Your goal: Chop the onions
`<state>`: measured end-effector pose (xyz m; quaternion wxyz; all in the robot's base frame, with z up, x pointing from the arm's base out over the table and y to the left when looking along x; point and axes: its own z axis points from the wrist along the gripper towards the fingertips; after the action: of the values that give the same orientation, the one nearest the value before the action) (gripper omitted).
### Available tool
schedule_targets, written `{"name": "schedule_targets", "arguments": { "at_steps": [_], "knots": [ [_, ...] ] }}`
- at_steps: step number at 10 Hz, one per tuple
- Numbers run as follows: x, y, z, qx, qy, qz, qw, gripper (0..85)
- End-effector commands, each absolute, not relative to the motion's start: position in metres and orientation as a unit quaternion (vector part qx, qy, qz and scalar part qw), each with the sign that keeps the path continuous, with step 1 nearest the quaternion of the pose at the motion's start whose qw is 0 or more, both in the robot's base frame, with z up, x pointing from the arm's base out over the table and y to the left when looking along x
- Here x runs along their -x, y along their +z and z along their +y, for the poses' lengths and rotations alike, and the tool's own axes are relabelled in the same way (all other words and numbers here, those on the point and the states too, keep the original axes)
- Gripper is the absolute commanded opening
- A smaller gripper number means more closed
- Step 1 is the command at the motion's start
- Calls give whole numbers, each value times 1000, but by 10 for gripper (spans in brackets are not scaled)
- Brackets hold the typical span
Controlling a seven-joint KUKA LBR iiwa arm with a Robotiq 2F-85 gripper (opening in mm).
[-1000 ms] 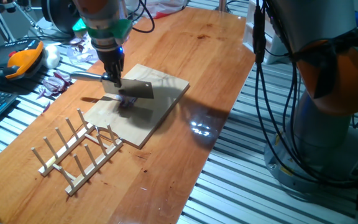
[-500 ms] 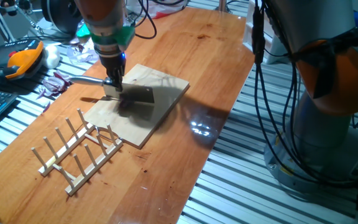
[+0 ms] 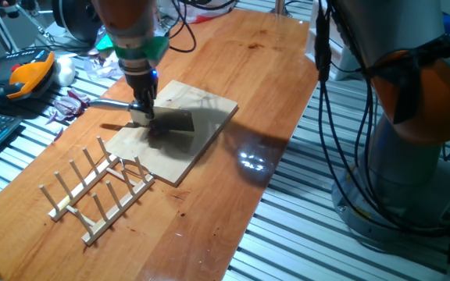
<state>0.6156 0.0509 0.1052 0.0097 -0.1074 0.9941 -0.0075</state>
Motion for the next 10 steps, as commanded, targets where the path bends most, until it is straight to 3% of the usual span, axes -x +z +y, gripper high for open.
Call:
{"name": "schedule_targets", "arguments": {
  "at_steps": [1,4,10],
  "knots": [
    [-619,128,52,114,-11,993,9,0],
    [-624,133,46,136,-12,991,12,0],
    [-625,113,38,146,-12,989,18,0]
  ]
}}
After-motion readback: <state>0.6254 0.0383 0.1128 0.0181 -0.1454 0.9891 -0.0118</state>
